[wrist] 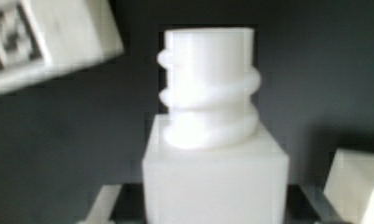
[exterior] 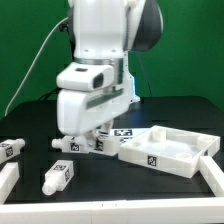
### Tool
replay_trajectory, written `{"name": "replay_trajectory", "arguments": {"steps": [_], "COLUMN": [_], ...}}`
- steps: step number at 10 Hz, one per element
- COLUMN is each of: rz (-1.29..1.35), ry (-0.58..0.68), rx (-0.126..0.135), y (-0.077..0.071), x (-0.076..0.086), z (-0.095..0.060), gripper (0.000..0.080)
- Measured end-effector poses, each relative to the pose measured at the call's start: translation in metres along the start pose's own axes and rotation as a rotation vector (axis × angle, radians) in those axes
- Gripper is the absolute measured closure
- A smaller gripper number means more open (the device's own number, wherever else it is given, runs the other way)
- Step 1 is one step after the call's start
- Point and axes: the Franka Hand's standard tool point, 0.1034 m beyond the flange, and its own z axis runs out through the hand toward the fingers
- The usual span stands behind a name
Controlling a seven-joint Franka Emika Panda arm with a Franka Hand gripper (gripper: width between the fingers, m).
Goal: Assemble one leg
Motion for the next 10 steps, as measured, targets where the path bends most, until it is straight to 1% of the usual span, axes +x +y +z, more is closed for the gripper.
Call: {"name": "replay_trajectory", "arguments": {"steps": [1,3,4,5,6,7,8,9,10], "rz": [-0.006,-0.008,0.005,0.071,0.158,0.293,0.409,0.327,0.337], "ry": [0.001,0.001,0.002,0.008,0.015,0.026,0.038,0.028,0.032], "rx": [0.001,0.002,0.002,0.0,-0.003,-0.007,-0.012,-0.005,-0.009], "y": [0.0,-0.001,-0.003,-0.02,-0.045,-0.075,-0.101,-0.097,-0.091], "x": [0.006,0.006,0.005,-0.004,-0.013,-0.016,-0.013,-0.015,-0.014], "z": [0.002,0.003,0.001,-0.007,-0.016,-0.024,-0.026,-0.023,-0.023], "gripper": [0.0515,0.0515,0.0515,0.0515,0.0515,0.0515,0.0515,0.0515,0.0515]}}
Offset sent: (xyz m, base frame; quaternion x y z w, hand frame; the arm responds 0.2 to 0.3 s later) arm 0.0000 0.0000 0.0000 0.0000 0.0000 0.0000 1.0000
